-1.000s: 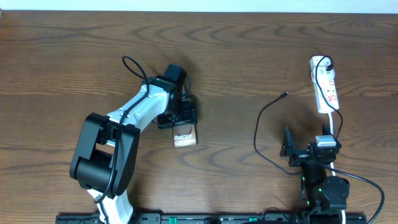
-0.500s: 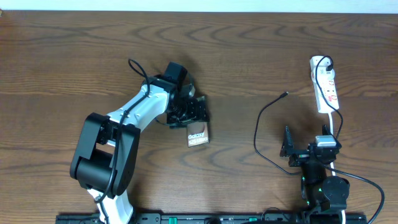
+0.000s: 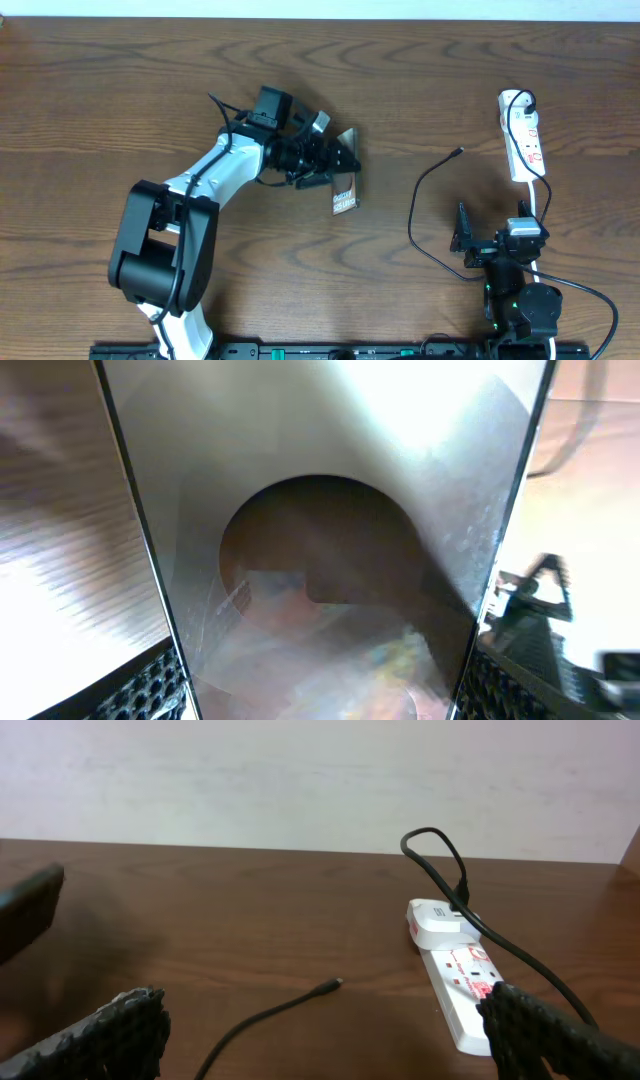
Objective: Plug charger to phone and switch on socket
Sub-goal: 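Raise and rotate the phone with the left gripper, bottom edge toward right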
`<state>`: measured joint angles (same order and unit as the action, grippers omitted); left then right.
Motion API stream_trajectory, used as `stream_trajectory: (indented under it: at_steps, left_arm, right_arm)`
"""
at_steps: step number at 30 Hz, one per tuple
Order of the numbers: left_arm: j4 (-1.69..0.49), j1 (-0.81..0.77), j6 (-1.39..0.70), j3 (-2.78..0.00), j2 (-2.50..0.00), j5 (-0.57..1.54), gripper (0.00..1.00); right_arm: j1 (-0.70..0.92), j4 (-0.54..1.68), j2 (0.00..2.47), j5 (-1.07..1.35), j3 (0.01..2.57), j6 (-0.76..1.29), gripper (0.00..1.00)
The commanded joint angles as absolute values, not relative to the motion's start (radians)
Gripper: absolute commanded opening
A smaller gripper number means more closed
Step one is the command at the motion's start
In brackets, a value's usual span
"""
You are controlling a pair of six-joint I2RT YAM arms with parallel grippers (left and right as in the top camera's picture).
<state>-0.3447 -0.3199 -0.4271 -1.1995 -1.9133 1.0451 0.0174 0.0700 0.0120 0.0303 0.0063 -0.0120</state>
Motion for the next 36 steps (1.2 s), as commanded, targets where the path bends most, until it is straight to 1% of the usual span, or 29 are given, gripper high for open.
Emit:
stream_trajectory:
  at_steps: [1, 6, 13, 21, 31, 36]
  left_arm:
    - [-0.305, -0.302, -0.493, -1.236, -1.894, 1.202, 0.54]
    - [-0.208, -0.297, -0.613, -1.236, -1.894, 1.263, 0.54]
    - [-0.046, -0.297, -0.854, -1.236, -1.894, 1.321, 0.55]
    - [0.112, -0.297, -1.123, -1.236, -1.894, 1.329, 0.55]
    - [0.122, -0.29, -1.302, -1.236, -1.894, 1.328, 0.54]
    - [0.122, -0.29, -1.312, -1.236, -1.894, 1.328, 0.54]
  right_arm:
    - [0.027, 0.074, 0.012, 0.029, 0.006, -0.02, 0.99]
    - [0.027, 0.074, 0.012, 0.03, 0.006, -0.02, 0.99]
    - [0.027, 0.074, 0.012, 0.03, 0.006, -0.02, 0.99]
    - [0.027, 0.074, 0.012, 0.03, 0.006, -0.02, 0.99]
    - [0.027, 0.074, 0.012, 0.03, 0.006, -0.02, 0.99]
    - [0.027, 0.074, 0.012, 0.03, 0.006, -0.02, 0.99]
